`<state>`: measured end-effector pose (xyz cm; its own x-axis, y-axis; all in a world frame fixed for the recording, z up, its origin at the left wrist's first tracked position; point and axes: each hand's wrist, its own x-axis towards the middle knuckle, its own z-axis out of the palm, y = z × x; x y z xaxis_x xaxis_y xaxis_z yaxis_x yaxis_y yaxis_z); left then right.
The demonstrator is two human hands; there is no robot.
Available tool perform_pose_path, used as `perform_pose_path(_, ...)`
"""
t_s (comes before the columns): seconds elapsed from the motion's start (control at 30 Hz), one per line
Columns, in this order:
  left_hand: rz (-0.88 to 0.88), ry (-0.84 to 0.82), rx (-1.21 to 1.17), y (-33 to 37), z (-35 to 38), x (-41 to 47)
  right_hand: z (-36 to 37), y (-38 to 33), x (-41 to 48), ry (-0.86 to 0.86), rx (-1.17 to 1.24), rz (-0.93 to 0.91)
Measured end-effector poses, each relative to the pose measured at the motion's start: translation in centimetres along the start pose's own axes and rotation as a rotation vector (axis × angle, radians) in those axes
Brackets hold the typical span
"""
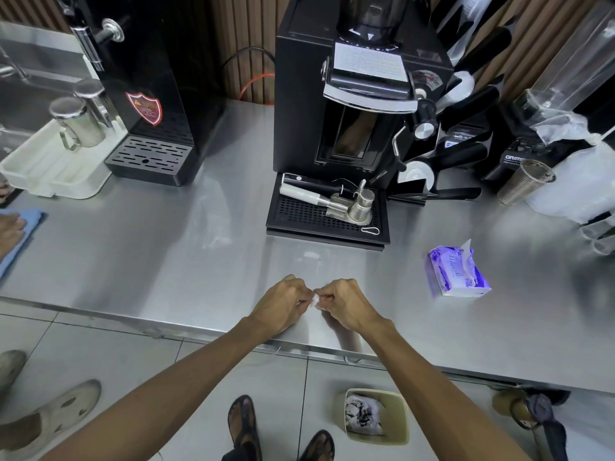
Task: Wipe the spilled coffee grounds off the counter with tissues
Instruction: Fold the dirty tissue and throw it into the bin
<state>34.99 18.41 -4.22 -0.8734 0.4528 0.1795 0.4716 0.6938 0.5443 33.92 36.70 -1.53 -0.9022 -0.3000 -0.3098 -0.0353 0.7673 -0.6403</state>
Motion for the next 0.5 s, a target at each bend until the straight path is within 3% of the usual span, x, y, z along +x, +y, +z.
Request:
perform_pose_path(0.3, -0.102, 0.033, -0.127, -0.08, 0.17, -0.71, 0.02, -0.11, 0.41, 0.079, -0.018, -0.035)
perform_pose_path(0.5, -0.129, 0.035, -0.181, -0.07, 0.18, -0.54, -0.62, 0.13, -0.01, -0.008, 0.016, -0.100)
